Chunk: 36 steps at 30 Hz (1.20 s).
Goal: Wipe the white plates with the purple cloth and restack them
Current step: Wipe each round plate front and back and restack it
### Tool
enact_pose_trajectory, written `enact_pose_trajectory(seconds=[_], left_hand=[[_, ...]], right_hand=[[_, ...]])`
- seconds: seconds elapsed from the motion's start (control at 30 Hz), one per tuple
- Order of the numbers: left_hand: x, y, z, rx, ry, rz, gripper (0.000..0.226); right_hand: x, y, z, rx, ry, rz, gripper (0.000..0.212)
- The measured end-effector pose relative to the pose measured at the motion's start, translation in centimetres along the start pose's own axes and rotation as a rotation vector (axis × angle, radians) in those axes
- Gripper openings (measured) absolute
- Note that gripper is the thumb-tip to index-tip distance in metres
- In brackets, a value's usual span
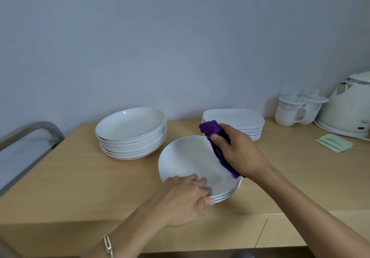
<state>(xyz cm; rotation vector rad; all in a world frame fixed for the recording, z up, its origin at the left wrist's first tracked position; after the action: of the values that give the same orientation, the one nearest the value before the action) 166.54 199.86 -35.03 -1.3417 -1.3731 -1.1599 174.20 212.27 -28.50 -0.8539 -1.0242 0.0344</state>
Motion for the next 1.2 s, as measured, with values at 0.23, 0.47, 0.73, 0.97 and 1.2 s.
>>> enact_pose_trajectory(seconds=[0.23,0.47,0.73,0.97,1.2], left_hand=[[3.3,0.3,-0.6,0.058,0.288,-0.114,0.041],[6.4,-3.8,-1.4,0.089,0.755,-0.895,0.051],[4.7,-5.8,-1.9,0.048,0.782,-2.207,0.042],[1.3,-5.2,-1.0,0.104,0.793,-2.423,0.045],[-0.2,-5.6,-0.7,0.155,0.725,-2.39,0.043]], right_hand=[[2.8,-1.8,-0.4,0.08,0.125,0.05,0.021],[7.5,-5.1,-1.8,0.242,0.45,0.138,0.022],[3.9,-3.6,-0.4,0.139,0.248,0.084,0.036],[0.6,-2.3,0.9,0.093,0.071,-0.017,0.035],[-2.7,-1.2,2.1,0.086,-0.049,-0.052,0.025]])
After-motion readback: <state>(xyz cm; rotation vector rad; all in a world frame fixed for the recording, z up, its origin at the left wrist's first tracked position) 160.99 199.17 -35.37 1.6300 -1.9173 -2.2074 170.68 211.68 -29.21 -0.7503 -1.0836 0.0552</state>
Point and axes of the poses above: each hand's wrist, its own z-axis towards the middle knuckle, its own x-axis out of the back of the hand, y = z × x, the point moved 5 cm from there along z, towards the middle knuckle, and after that the axes turned 8 degrees about -y, right-handed, at the moved point
